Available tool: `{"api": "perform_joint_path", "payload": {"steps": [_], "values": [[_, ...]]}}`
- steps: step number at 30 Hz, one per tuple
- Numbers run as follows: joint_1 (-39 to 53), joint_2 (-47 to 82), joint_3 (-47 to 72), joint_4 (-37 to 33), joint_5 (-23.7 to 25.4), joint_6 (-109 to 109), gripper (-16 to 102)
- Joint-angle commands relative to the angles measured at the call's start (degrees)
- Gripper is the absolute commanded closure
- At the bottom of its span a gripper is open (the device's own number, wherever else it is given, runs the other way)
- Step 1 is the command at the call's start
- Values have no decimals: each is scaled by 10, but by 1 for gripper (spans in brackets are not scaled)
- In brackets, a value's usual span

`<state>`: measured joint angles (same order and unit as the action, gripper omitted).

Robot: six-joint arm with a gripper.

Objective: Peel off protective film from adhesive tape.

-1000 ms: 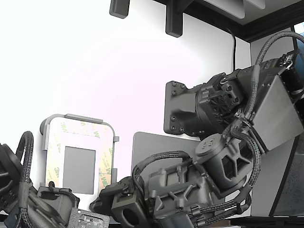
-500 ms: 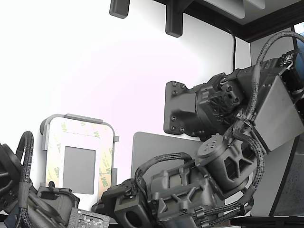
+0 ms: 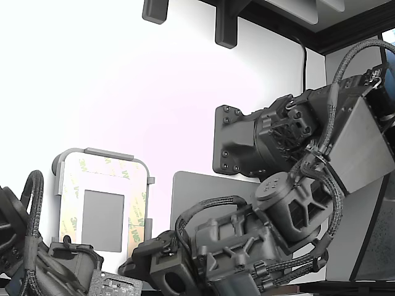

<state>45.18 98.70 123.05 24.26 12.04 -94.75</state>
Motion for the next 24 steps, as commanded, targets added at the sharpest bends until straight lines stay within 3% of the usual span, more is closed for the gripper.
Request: {"api": "perform_joint_path", "payload": {"steps": [1,24], "values": [[-10,17,-11,-5,-1,-3,96],[-6,34,13,-8,3,0,96]]}}
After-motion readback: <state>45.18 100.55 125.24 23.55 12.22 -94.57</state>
